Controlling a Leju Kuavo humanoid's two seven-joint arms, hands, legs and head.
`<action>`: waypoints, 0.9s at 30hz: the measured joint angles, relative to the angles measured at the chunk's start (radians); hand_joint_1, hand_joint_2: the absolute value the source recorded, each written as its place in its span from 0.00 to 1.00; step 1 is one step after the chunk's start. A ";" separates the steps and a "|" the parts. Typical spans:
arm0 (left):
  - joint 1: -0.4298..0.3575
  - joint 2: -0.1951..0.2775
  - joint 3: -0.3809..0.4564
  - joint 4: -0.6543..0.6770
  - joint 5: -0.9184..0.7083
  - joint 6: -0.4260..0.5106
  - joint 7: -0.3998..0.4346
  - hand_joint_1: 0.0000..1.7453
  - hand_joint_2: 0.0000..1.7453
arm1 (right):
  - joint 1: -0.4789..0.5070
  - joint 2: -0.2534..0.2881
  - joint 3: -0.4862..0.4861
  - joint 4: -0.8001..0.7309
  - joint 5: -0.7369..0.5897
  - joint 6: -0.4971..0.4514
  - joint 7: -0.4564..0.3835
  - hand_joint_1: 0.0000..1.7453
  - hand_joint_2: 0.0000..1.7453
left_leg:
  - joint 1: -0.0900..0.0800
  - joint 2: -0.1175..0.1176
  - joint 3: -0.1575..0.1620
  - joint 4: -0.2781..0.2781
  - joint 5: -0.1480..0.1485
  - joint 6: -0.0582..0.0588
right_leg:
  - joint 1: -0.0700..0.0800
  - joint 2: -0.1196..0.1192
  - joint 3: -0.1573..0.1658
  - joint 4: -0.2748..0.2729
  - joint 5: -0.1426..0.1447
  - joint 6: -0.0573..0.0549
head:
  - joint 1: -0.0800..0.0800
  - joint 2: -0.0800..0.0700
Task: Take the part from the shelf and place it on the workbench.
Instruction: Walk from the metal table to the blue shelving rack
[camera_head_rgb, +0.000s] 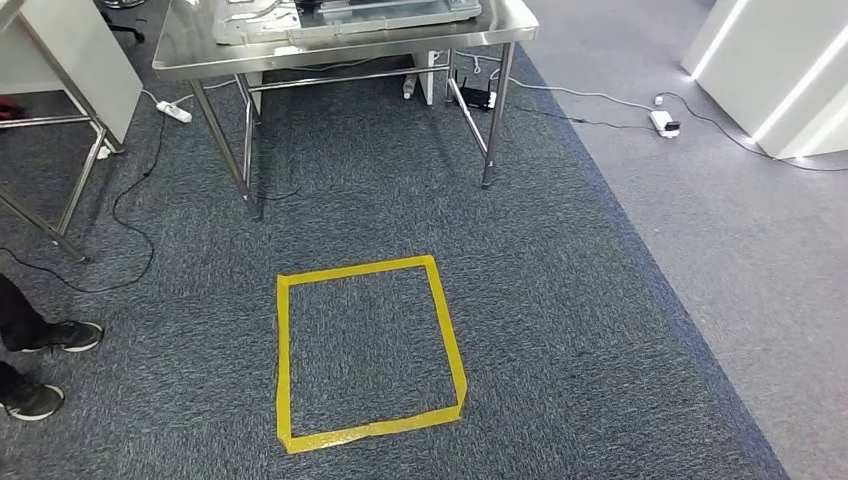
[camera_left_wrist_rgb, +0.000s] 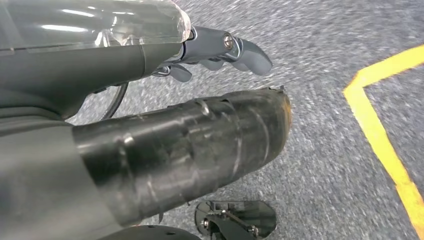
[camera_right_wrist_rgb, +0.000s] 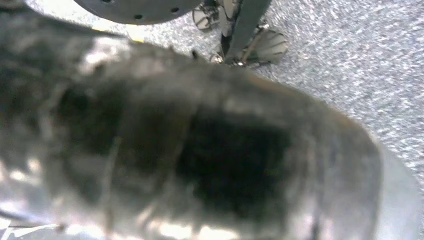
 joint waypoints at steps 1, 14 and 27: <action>0.000 -0.001 0.000 0.000 0.000 0.000 0.001 0.00 0.00 | 0.000 0.000 0.000 0.002 0.003 0.001 0.003 0.00 0.00 | 0.001 0.015 0.000 -0.007 0.005 0.009 | -0.001 -0.010 -0.015 0.027 -0.016 0.010 | 0.001 0.000; -0.002 -0.002 0.001 0.000 -0.001 0.001 0.002 0.00 0.00 | -0.005 -0.001 0.000 0.006 0.013 0.014 0.015 0.00 0.00 | -0.011 0.137 0.010 -0.008 -0.005 -0.013 | 0.010 -0.110 0.017 -0.024 0.007 -0.011 | 0.000 0.000; 0.003 -0.001 0.014 0.000 0.000 0.001 0.008 0.00 0.00 | -0.006 -0.001 0.000 0.011 0.027 0.014 0.026 0.00 0.00 | -0.003 -0.038 -0.005 0.013 -0.009 -0.015 | 0.004 0.030 -0.006 -0.007 0.020 -0.017 | -0.001 0.000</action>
